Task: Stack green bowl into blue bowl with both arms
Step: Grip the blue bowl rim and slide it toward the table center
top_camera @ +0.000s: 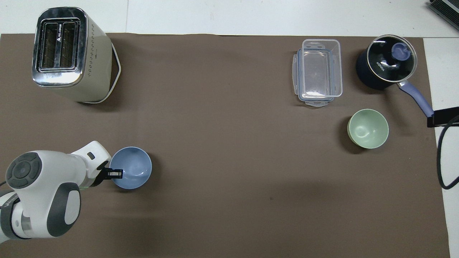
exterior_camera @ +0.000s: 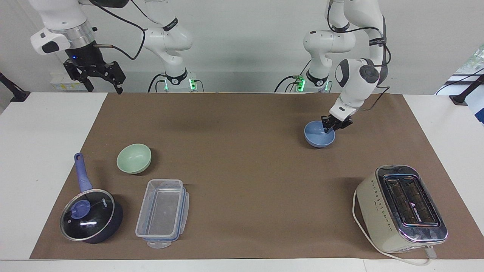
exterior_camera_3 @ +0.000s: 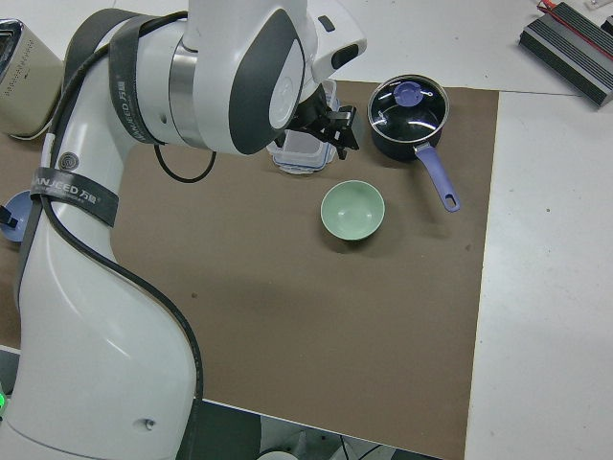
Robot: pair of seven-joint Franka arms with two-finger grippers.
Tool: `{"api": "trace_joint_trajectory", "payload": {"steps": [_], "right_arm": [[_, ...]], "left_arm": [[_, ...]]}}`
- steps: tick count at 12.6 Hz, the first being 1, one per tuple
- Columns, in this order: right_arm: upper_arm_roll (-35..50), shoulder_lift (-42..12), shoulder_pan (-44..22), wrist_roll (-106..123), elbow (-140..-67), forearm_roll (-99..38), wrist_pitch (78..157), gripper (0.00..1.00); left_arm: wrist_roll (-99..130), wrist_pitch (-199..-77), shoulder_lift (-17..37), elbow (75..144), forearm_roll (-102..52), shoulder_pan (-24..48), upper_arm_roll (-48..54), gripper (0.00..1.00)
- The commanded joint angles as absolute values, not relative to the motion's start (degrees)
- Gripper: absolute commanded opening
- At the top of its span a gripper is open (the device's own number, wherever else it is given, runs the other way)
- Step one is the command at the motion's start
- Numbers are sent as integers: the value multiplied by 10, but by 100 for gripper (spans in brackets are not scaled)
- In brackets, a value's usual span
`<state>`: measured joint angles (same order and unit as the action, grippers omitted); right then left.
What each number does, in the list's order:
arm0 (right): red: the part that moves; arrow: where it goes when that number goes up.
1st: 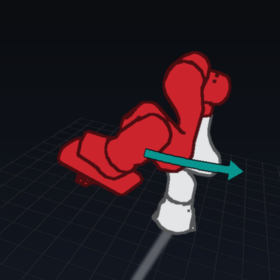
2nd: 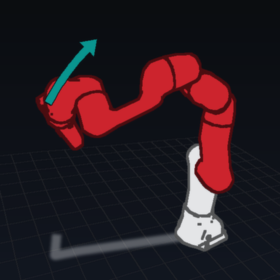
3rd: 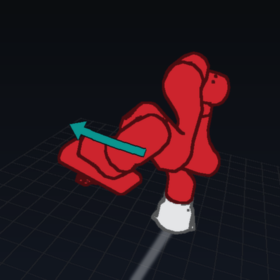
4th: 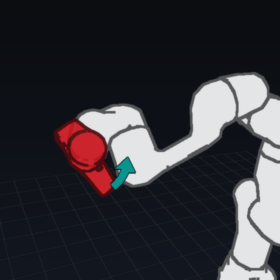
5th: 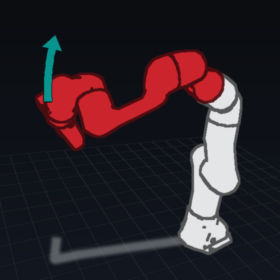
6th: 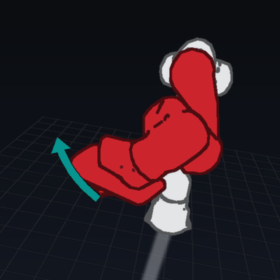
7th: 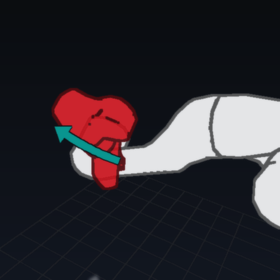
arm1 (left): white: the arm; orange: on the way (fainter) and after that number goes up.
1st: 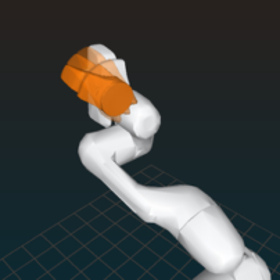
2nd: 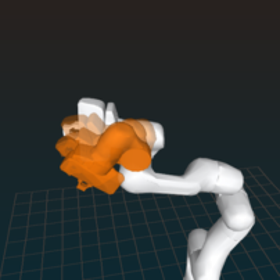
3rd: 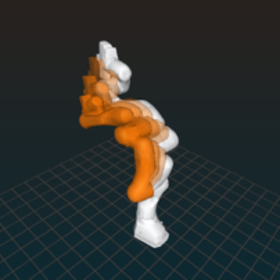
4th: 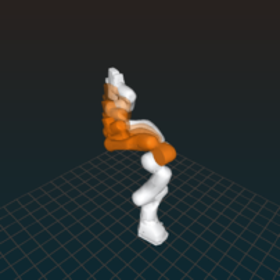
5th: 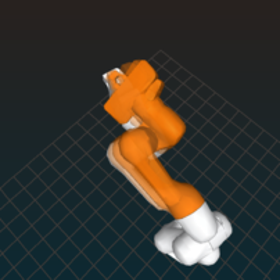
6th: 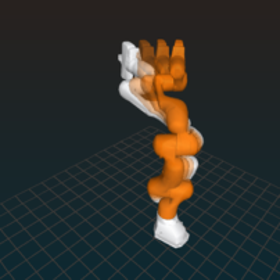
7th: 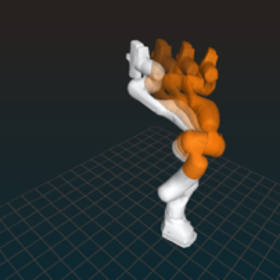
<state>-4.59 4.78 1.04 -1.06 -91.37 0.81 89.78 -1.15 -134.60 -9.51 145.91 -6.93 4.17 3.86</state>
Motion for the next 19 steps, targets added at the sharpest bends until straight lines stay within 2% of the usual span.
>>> {"api": "trace_joint_trajectory", "payload": {"steps": [1, 7, 14, 19], "right_arm": [[-44, 52, 14, -18, -917, -3, 895, 100], [-44, 52, 14, -18, -918, -3, 895, 100], [-44, 52, 14, -18, -917, -4, 895, 100], [-44, 52, 14, -18, -917, -4, 895, 100]], "left_arm": [[13, -1355, -113, 1478, -79, 51, 35, 0], [17, -1343, -110, 1463, -84, 50, 35, 0], [20, -1196, -114, 1355, -133, 52, 36, 0], [148, -1204, -118, 1345, -133, 142, 56, 0]]}}
